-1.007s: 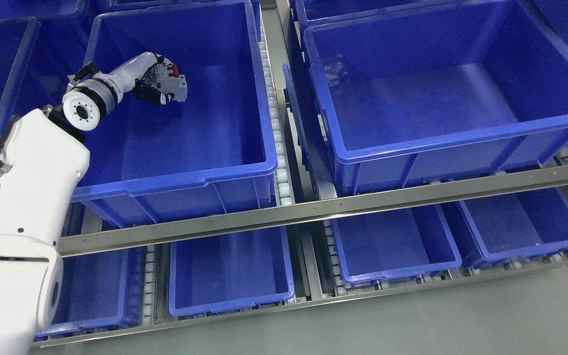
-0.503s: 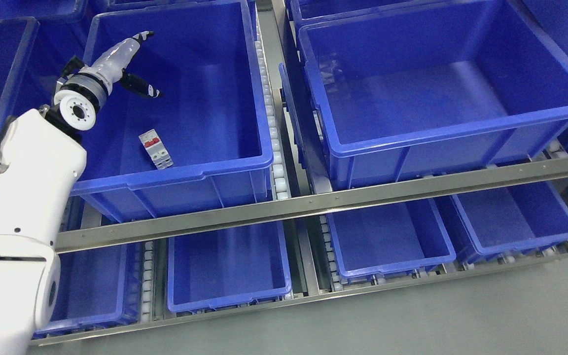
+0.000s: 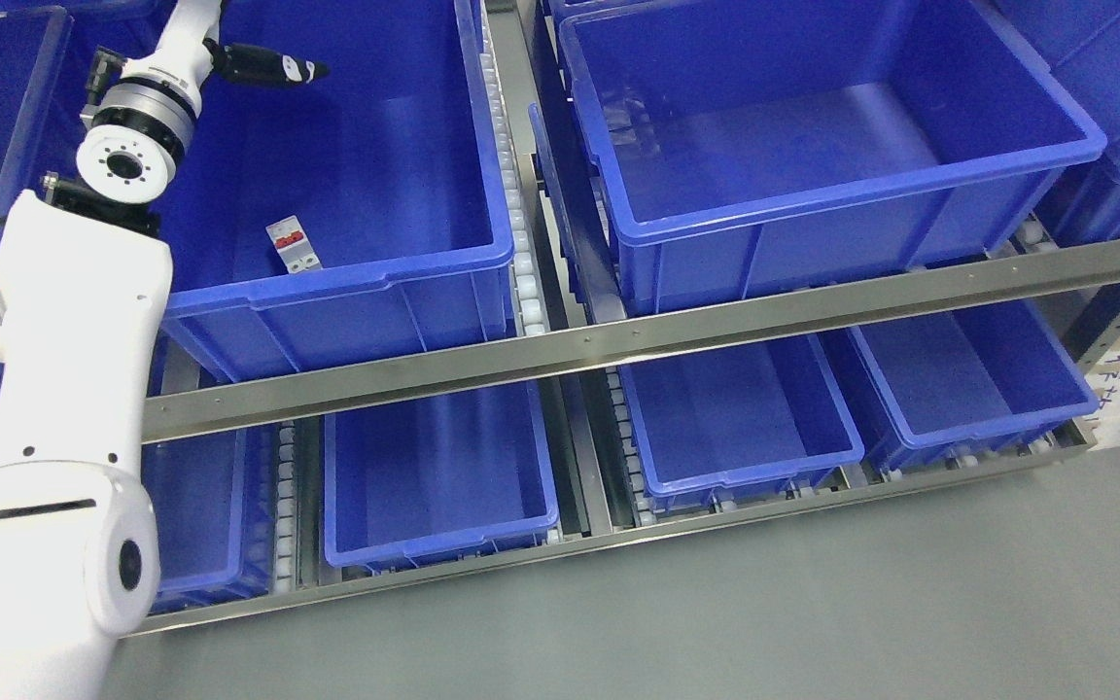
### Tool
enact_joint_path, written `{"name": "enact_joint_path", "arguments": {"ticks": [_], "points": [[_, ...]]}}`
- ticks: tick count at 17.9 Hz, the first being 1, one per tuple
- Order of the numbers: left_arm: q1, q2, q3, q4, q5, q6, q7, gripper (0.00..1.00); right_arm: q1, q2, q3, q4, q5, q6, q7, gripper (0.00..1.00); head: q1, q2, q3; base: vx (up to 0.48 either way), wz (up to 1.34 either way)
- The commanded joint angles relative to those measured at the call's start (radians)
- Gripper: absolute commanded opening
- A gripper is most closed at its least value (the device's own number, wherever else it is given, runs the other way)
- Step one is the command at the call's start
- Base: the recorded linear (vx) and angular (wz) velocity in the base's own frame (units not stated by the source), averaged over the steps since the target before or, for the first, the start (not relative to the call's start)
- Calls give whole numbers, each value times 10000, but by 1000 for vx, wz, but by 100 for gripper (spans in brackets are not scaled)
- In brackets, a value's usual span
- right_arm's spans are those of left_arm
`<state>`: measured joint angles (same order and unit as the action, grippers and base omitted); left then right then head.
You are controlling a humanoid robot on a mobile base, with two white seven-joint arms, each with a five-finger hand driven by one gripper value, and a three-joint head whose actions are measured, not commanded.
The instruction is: Place circuit breaker on shelf
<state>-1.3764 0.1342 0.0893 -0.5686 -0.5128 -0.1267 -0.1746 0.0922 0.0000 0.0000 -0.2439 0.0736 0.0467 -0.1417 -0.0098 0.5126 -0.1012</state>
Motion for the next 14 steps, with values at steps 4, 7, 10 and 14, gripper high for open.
{"name": "enact_joint_path", "arguments": {"ticks": [4,7,10,14], "points": [[3053,-1167,3527,-7791,2212,2230,657,100,-2,-175,199,0,0,331,51,100,0,0,0,-91,-117],[4540,-1167,2867,-9145,2367,2433,672,100,-2,-175,199,0,0,331,67,100,0,0,0,-26,-140],[5126,-1167,2850,-9759,2367,2418,642,100,-2,-175,199,0,0,331,51,100,0,0,0,-4,-29],[5480,-1167,2835,-10099,2367,2418,611,100,-2,-175,199,0,0,316,67,100,0,0,0,11,49]]}}
